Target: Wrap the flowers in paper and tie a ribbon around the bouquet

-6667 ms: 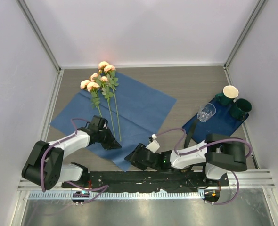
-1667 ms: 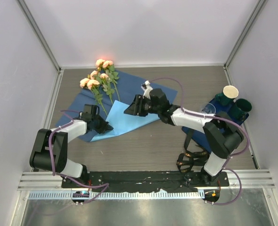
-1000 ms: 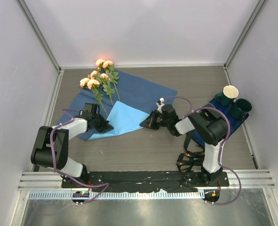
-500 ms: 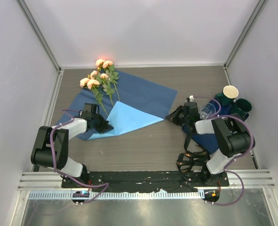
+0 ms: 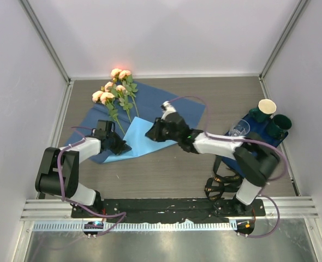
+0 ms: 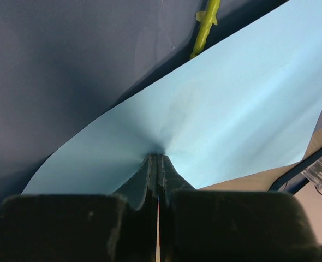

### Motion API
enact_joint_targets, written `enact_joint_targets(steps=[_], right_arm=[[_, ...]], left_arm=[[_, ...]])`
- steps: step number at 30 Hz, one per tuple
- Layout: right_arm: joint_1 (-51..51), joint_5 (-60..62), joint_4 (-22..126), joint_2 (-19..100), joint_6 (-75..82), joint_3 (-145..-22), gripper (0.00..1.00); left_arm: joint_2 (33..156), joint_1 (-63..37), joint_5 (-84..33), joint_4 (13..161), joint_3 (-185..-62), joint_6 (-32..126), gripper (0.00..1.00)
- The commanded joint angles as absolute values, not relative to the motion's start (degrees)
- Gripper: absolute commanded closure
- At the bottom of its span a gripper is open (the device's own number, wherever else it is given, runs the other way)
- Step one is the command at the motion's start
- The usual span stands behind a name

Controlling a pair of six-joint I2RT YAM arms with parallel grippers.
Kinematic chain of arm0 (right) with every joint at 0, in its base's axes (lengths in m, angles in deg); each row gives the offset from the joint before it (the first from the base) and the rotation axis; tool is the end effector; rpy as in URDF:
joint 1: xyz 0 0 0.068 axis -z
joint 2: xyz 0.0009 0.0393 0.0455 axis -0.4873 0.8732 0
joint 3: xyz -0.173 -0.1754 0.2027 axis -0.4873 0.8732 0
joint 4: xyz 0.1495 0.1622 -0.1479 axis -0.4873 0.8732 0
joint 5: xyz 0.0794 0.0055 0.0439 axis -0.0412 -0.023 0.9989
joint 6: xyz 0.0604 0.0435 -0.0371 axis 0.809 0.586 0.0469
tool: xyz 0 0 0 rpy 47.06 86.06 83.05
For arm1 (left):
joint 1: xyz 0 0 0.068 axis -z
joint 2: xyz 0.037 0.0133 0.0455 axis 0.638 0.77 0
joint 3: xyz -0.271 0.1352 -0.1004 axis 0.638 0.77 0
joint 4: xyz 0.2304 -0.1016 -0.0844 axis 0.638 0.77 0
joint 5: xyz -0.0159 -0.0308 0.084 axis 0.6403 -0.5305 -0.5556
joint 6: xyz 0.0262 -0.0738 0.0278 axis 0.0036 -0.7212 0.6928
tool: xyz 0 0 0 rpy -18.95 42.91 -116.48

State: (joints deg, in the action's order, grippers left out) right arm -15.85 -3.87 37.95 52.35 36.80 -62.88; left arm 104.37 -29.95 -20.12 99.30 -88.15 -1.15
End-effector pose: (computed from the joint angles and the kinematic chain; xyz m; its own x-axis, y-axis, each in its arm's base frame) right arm 0.2817 0.2869 0.2561 -0.7013 0.2066 -0.6823 -0.3758 0.7062 0.6001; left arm 0.2720 -0.0636 0.1512 -0.6668 -0.7407 -0.0820 -0.5935 0.5944 -0.5426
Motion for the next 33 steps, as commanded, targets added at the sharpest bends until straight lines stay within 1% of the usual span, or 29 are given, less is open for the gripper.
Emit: enact_joint_targets(steps=[1, 2, 3, 4, 7, 11, 13, 14, 15, 17, 18, 20, 21, 26, 27, 28, 31, 33], right_arm=[[-18.73, 8.61, 25.63, 66.6, 42.66, -67.81, 0.88], [-18.73, 9.77, 21.69, 68.63, 44.85, -68.34, 0.92], [-18.73, 10.65, 20.34, 72.65, 45.48, -69.39, 0.95], [-18.82, 11.18, 19.9, 74.17, 45.83, -70.1, 1.0], [-19.0, 12.94, 16.9, 78.22, 47.24, -70.46, 1.0], [-18.74, 9.88, 17.42, 79.55, 48.03, -68.35, 1.0], [-18.65, 8.9, 18.57, 80.33, 49.17, -67.38, 1.0], [-18.56, 8.55, 18.75, 80.69, 49.61, -67.03, 1.0], [-18.56, 8.37, 18.66, 80.87, 50.14, -66.42, 1.0], [-18.56, 8.46, 17.44, 81.48, 51.1, -65.8, 1.0], [-18.56, 8.37, 17.17, 81.4, 51.28, -65.28, 1.0], [-18.56, 8.46, 16.9, 81.22, 51.46, -65.1, 1.0], [-18.56, 8.81, 16.99, 81.13, 51.37, -65.27, 1.0], [-18.56, 9.08, 17.43, 80.25, 50.93, -65.62, 1.0], [-18.47, 8.99, 17.52, 79.9, 50.85, -65.62, 1.0], [-18.56, 8.9, 17.95, 79.73, 50.58, -65.71, 1.0], [-18.56, 8.81, 18.22, 79.2, 50.14, -65.53, 1.0], [-18.47, 8.64, 18.31, 78.85, 49.97, -65.1, 1.0]], left_arm=[[104.68, -29.89, -26.02, 106.84, -86.0, 2.19, 1.0], [104.59, -29.89, -26.02, 106.75, -86.09, 2.36, 1.0], [104.59, -29.97, -26.02, 106.75, -86.18, 2.54, 1.0], [104.68, -29.89, -25.93, 106.83, -86.44, 2.89, 1.0], [104.68, -29.98, -25.84, 106.75, -87.06, 3.85, 1.0], [103.63, -29.89, -24.96, 107.01, -88.02, 5.43, 1.0], [101.79, -29.89, -23.56, 107.98, -88.2, 5.97, 0.91], [99.08, -29.89, -22.95, 108.32, -87.68, 5.97, 0.84], [97.05, -29.54, -22.07, 108.5, -87.15, 5.53, 0.69], [93.71, -28.92, -20.57, 108.33, -85.23, 3.69, 0.61], [90.82, -28.66, -19.87, 108.07, -84.61, 2.99, 0.61], [89.31, -28.48, -18.37, 107.63, -83.02, 1.49, 0.65], [89.04, -28.57, -18.2, 106.76, -81.8, 0.79, 0.72], [92.89, -28.66, -18.19, 104.28, -81.17, -0.01, 0.9], [93.69, -29.01, -18.54, 104.63, -81.08, -0.44, 0.98], [94.13, -29.62, -19.15, 105.25, -80.82, -0.88, 1.0], [92.21, -32.08, -22.23, 105.25, -78.37, -1.41, 1.0], [91.5, -33.75, -24.59, 108.84, -77.83, -1.68, 1.0]])
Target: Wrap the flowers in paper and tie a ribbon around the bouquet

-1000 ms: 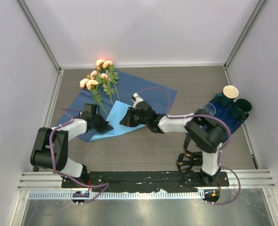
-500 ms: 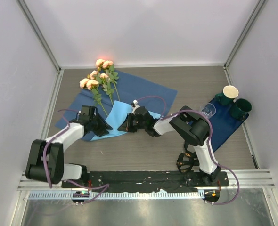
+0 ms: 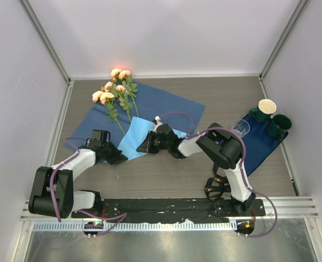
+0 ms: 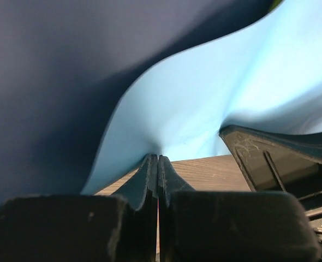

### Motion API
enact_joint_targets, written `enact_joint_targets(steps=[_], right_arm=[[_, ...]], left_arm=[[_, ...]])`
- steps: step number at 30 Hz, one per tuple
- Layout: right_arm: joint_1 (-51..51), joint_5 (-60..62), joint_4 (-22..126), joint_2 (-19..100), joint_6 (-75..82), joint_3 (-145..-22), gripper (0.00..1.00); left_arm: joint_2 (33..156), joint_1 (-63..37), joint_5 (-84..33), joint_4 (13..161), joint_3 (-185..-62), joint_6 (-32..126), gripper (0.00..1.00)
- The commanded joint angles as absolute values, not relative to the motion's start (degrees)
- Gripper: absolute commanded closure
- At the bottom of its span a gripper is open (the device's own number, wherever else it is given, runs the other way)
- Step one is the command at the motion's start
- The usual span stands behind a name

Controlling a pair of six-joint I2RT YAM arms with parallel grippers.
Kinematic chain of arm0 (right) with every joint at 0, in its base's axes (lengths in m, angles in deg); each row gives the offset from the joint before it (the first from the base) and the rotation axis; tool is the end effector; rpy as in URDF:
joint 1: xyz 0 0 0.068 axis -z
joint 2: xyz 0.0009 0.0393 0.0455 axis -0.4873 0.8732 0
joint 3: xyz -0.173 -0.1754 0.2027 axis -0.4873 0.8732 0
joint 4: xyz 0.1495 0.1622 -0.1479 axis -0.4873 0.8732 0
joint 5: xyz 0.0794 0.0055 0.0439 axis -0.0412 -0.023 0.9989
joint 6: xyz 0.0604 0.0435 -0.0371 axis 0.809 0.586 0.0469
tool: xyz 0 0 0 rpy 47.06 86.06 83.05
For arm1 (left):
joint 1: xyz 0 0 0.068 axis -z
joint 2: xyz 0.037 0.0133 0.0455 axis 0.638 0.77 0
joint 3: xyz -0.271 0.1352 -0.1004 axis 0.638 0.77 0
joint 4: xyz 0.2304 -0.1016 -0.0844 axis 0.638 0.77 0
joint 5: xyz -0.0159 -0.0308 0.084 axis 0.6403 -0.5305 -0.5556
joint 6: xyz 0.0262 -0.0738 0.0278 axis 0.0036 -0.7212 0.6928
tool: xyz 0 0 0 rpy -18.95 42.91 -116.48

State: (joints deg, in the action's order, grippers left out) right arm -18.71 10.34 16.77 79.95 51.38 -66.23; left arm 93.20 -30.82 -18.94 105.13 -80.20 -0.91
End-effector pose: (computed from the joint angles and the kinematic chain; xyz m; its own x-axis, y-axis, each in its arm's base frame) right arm 0.3019 0.3655 0.1215 -0.9011 0.1650 -0.4010 -0.2571 0.5415 0.8004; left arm 0.2158 -0.0521 0.1497 -0.6686 -0.7423 -0.0446 -0.6192 0.5889 -0.5195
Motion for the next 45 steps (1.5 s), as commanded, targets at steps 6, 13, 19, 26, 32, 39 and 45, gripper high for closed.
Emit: enact_joint_targets(steps=[6, 13, 19, 26, 32, 39, 45], right_arm=[[-18.47, 8.9, 18.31, 78.93, 49.61, -65.09, 1.0], [-18.47, 9.25, 17.96, 78.85, 49.44, -64.83, 1.0], [-18.47, 10.04, 18.66, 79.37, 49.26, -65.53, 1.0], [-18.47, 10.66, 22.52, 77.44, 45.84, -67.37, 1.0], [-18.65, 10.48, 27.8, 75.59, 42.23, -70.71, 1.0], [-18.73, 11.27, 28.33, 75.94, 42.67, -72.04, 1.0], [-19.0, 11.62, 27.8, 75.95, 43.2, -71.95, 1.0]], left_arm=[[87.81, -39.46, -27.33, 116.06, -73.27, -5.37, 1.0], [81.66, -47.01, -30.85, 124.84, -71.42, -7.22, 1.0], [72.27, -54.05, -34.9, 132.22, -71.06, -10.73, 1.0], [59.07, -54.32, -34.01, 139.87, -80.46, -8.88, 0.51], [63.29, -54.23, -24.2, 137.79, -81.98, -5.99, 0.23], [60.56, -54.15, -14.24, 127.24, -72.14, -9.41, 0.27], [58.98, -53.88, -15.03, 111.51, -64.75, -11.43, 0.3]])
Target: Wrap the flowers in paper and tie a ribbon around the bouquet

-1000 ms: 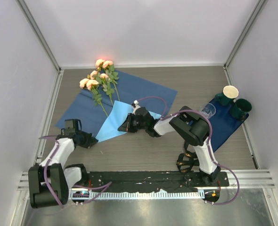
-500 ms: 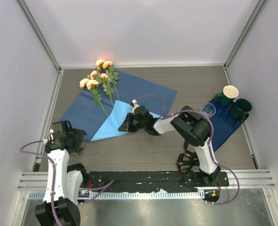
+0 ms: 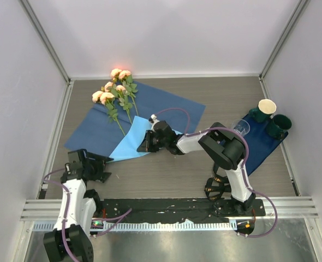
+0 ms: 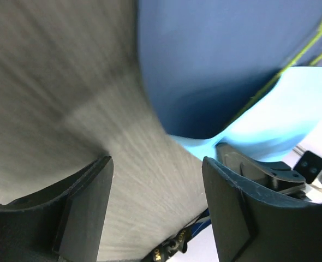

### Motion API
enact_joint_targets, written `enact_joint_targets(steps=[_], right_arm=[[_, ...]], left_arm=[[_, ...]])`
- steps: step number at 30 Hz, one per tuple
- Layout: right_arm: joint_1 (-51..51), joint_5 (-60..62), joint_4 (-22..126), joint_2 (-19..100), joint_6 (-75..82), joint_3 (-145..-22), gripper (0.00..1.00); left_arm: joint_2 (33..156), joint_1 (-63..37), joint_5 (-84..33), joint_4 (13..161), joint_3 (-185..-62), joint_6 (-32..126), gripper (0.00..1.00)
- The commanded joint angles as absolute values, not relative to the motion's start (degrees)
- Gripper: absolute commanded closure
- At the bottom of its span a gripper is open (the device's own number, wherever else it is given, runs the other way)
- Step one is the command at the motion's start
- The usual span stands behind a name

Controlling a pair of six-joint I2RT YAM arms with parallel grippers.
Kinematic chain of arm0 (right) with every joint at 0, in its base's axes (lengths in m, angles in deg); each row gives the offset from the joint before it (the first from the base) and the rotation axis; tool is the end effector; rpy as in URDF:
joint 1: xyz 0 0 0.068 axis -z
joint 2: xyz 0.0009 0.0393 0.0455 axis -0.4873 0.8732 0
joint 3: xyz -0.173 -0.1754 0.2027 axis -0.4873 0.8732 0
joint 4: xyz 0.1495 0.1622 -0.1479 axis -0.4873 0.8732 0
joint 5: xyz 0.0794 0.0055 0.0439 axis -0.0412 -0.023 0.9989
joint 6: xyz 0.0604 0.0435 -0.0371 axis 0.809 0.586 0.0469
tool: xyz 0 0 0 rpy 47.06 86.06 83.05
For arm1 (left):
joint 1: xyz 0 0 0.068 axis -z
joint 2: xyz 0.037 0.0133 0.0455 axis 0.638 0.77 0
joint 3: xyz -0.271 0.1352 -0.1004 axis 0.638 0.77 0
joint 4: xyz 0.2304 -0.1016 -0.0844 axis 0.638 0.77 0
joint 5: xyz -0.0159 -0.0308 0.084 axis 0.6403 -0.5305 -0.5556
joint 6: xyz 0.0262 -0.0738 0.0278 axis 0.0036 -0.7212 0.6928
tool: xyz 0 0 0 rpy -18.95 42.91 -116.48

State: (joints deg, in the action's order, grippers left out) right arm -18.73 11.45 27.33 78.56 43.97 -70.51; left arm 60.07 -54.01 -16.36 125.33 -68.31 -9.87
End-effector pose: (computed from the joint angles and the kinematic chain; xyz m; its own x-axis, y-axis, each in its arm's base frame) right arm 0.3043 0.3704 0.1325 -0.8923 0.0518 -0.4485 -0.3334 0.5941 0.7320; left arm 0.1095 0.0059 0.1451 -0.2161 -0.9743 0.0642 -0.8237 0.1465 -0.5478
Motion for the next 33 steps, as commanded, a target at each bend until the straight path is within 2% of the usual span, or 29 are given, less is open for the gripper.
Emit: enact_joint_targets(steps=[1, 5, 7, 15, 19, 25, 29, 30, 33], right_arm=[[-19.08, 11.71, 27.89, 76.03, 43.2, -72.04, 1.0], [-19.09, 11.71, 28.15, 75.86, 43.02, -72.39, 1.0], [-19.26, 11.8, 28.42, 75.95, 42.85, -72.65, 1.0], [-19.87, 11.19, 31.48, 74.98, 41.36, -74.06, 0.98], [-21.02, 10.66, 32.02, 73.05, 41.88, -75.11, 0.85], [-22.86, 10.48, 32.9, 73.92, 41.09, -78.44, 0.82], [-23.66, 10.05, 34.74, 78.05, 40.48, -82.75, 0.87], [-23.74, 9.43, 35.09, 79.62, 40.21, -84.07, 0.92], [-24.09, 6.45, 37.29, 81.74, 38.28, -86.35, 1.0]], left_arm=[[58.45, -53.88, -15.2, 108.71, -63.43, -11.43, 0.3], [57.57, -53.88, -15.82, 103.85, -61.23, -11.17, 0.38], [57.83, -53.88, -16.61, 103.23, -60.17, -12.3, 0.47], [56.69, -53.88, -16.79, 103.58, -58.06, -12.4, 0.66], [56.34, -53.79, -16.7, 103.41, -57.44, -12.4, 0.7], [56.08, -53.79, -16.52, 103.41, -56.91, -11.79, 0.71], [55.73, -53.79, -16.35, 103.49, -57.26, -11.17, 0.73], [55.72, -53.79, -16.44, 103.67, -57.44, -10.65, 0.74], [55.46, -53.79, -16.44, 103.93, -57.97, -10.12, 0.77]])
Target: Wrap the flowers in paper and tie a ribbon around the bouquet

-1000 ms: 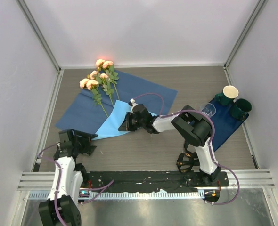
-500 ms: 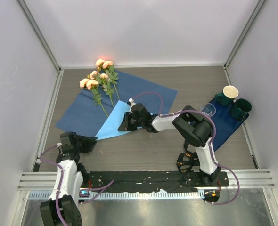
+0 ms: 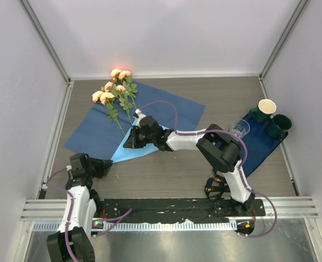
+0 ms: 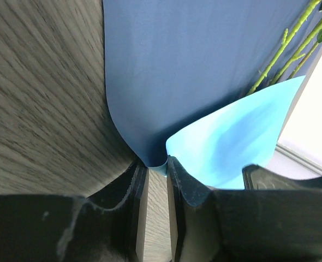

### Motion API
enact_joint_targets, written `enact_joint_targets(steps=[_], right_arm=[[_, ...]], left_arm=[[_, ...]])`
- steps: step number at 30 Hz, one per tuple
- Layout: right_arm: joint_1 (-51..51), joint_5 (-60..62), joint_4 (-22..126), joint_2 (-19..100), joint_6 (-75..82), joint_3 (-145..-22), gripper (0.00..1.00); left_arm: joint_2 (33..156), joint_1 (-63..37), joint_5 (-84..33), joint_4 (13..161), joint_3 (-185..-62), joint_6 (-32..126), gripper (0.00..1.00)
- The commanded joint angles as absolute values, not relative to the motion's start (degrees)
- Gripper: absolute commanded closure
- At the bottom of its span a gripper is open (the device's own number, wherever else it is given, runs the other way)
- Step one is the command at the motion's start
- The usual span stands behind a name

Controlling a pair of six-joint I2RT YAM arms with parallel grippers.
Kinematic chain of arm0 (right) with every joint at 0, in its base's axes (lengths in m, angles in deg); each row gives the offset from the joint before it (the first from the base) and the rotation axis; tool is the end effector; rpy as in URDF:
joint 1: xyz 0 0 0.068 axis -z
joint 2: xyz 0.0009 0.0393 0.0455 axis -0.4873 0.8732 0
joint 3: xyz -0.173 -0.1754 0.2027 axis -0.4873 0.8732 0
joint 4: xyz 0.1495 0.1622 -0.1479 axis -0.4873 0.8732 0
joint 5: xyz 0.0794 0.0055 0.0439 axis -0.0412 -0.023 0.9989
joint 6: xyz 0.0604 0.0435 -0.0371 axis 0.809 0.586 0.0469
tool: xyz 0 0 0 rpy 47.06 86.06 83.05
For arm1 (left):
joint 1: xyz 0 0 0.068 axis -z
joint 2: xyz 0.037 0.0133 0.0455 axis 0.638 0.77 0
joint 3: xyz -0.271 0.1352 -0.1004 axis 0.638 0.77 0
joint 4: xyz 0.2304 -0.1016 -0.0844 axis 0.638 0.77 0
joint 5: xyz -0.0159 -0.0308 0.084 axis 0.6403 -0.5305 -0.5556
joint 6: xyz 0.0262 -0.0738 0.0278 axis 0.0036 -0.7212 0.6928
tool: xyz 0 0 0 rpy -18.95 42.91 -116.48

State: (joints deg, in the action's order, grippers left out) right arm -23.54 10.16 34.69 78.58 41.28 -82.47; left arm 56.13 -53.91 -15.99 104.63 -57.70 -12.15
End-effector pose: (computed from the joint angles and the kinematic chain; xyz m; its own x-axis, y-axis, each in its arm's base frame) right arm 0.2968 0.4244 0.1845 -0.8459 -0.0041 -0.5334 -0.4540 0.5304 0.7159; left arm 0.1166 0.0070 0.1204 -0.1972 -0.9803 -0.0143 -0.6794 0.1471 -0.7189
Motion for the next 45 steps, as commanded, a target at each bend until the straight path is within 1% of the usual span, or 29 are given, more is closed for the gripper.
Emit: enact_joint_targets(steps=[1, 5, 7, 8, 10, 11, 16, 19, 21, 22, 23, 24, 25, 26, 28, 31, 32, 34, 37, 39, 40, 41, 45], right_arm=[[-24.1, 5.48, 37.9, 82.44, 37.67, -86.89, 1.0], [-24.18, 2.41, 41.5, 84.12, 35.29, -88.12, 1.0], [-24.36, 0.21, 42.47, 83.77, 33.89, -87.33, 1.0], [-24.27, -1.72, 43.87, 83.59, 33.62, -87.16, 1.0], [-24.36, -3.05, 44.94, 83.5, 33.44, -86.8, 1.0], [-24.36, -3.92, 45.81, 83.5, 33.62, -86.72, 1.0], [-24.62, -3.32, 45.21, 83.33, 35.55, -84.61, 1.0], [-24.62, -2.62, 43.54, 82.8, 37.04, -82.85, 1.0], [-24.62, -1.74, 42.22, 82.54, 38.79, -81.89, 1.0], [-24.62, -0.6, 41.69, 82.36, 39.41, -81.53, 1.0], [-24.54, 0.1, 40.3, 82.27, 40.9, -81.18, 1.0], [-24.45, 0.63, 39.59, 81.93, 41.61, -80.22, 1.0], [-24.36, 2.03, 38.62, 81.75, 42.4, -79.69, 1.0], [-23.84, 2.74, 36.52, 81.4, 43.28, -78.99, 1.0], [-23.31, 4.15, 33.7, 79.74, 45.3, -76.27, 1.0], [-21.73, 7.04, 30.88, 77.19, 47.5, -73.71, 1.0], [-21.11, 9.58, 28.53, 76.57, 48.37, -72.92, 0.99], [-19.44, 10.65, 26.84, 74.55, 49.79, -70.29, 0.97], [-17.42, 12.06, 26.83, 70.77, 49.09, -67.82, 0.92], [-16.28, 12.94, 27.19, 68.4, 48.56, -65.73, 0.85], [-14.97, 12.77, 27.71, 67.43, 47.17, -64.67, 0.83], [-14.35, 12.24, 28.24, 66.03, 46.46, -63.61, 0.75], [-10.92, 11.54, 31.04, 58.65, 40.66, -59.65, 0.65]], left_arm=[[55.29, -53.79, -16.44, 103.93, -58.23, -9.77, 0.78], [55.11, -53.79, -16.0, 103.85, -59.19, -9.15, 0.82], [54.93, -53.71, -15.82, 103.93, -60.07, -7.32, 0.86], [54.93, -53.71, -15.91, 103.93, -61.3, -6.61, 0.93], [54.85, -53.44, -16.17, 103.93, -62.44, -5.46, 0.95], [54.85, -53.01, -16.43, 104.02, -63.67, -4.24, 1.0], [54.76, -50.02, -19.85, 104.55, -67.72, -1.07, 1.0], [55.46, -44.93, -23.63, 104.37, -71.49, 0.69, 1.0], [56.95, -37.21, -29.6, 103.94, -73.95, 2.87, 1.0], [59.83, -34.4, -31.71, 102.89, -77.1, 3.76, 1.0], [61.77, -28.98, -32.95, 102.53, -78.69, 4.55, 1.0], [63.79, -26.48, -36.09, 102.61, -80.71, 5.43, 1.0], [68.77, -24.2, -36.73, 101.92, -83.95, 6.92, 1.0], [71.0, -20.61, -37.26, 101.65, -85.81, 7.8, 1.0], [77.66, -18.03, -38.14, 101.74, -88.89, 10.61, 1.0], [83.22, -15.56, -37.09, 101.56, -93.47, 13.77, 1.0], [86.63, -15.04, -36.48, 101.56, -95.04, 14.57, 1.0], [89.37, -14.86, -35.17, 101.65, -96.37, 15.89, 1.0], [92.72, -13.55, -34.02, 101.21, -98.57, 18.97, 1.0], [94.65, -13.01, -33.75, 100.86, -100.41, 21.43, 1.0], [95.44, -12.49, -31.4, 100.6, -101.29, 22.39, 1.0], [96.5, -12.22, -31.12, 100.77, -102.17, 23.01, 1.0], [102.03, -11.17, -27.69, 101.47, -105.95, 25.12, 1.0]])
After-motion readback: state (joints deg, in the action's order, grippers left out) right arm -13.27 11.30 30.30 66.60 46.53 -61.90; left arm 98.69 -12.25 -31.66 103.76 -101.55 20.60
